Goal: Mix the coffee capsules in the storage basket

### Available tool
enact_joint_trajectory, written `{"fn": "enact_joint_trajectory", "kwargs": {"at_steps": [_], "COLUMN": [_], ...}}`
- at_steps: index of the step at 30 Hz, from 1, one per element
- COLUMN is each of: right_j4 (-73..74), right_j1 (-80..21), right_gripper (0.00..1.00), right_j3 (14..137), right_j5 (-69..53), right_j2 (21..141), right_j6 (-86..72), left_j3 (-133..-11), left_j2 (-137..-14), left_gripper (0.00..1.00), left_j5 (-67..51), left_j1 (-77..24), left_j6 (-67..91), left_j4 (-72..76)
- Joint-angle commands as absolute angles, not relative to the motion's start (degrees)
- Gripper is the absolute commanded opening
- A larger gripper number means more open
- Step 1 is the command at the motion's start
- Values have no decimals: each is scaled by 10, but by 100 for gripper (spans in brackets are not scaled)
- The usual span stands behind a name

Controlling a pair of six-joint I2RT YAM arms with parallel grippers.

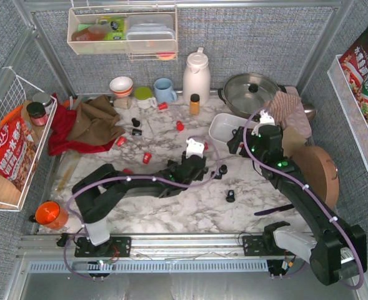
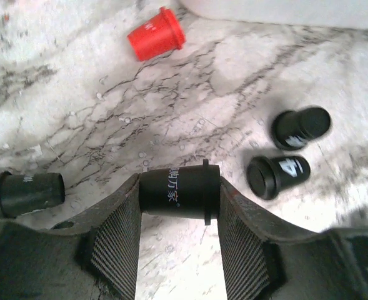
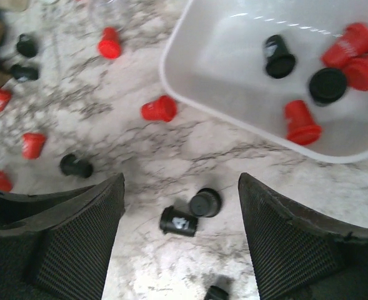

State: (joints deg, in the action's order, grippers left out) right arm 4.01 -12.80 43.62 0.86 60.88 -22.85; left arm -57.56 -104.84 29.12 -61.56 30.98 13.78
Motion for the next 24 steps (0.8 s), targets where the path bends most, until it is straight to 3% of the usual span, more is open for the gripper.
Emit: {"fn": "enact_joint_trajectory", "kwargs": {"at_steps": [1, 7, 12, 24], "right_j4": [32, 13, 49, 159], "right_j1": [-134, -160, -189, -244], "right_gripper": [76, 64, 57, 54], "right_j3": [441, 446, 458, 479], "right_j5": [-123, -253, -284, -219], "right_j2": [616, 644, 649, 630], "right_j6": [-244, -242, -214, -141], "left_j3": [-472, -344, -276, -272], "left_j2": [-987, -981, -1036, -1043], "left_gripper": [40, 40, 39, 36], "left_j5": [245, 135, 106, 91], "left_j1": [-633, -666, -698, -704], "left_j6": [105, -108, -249, -305], "left_j4": [410, 721, 961, 960]}}
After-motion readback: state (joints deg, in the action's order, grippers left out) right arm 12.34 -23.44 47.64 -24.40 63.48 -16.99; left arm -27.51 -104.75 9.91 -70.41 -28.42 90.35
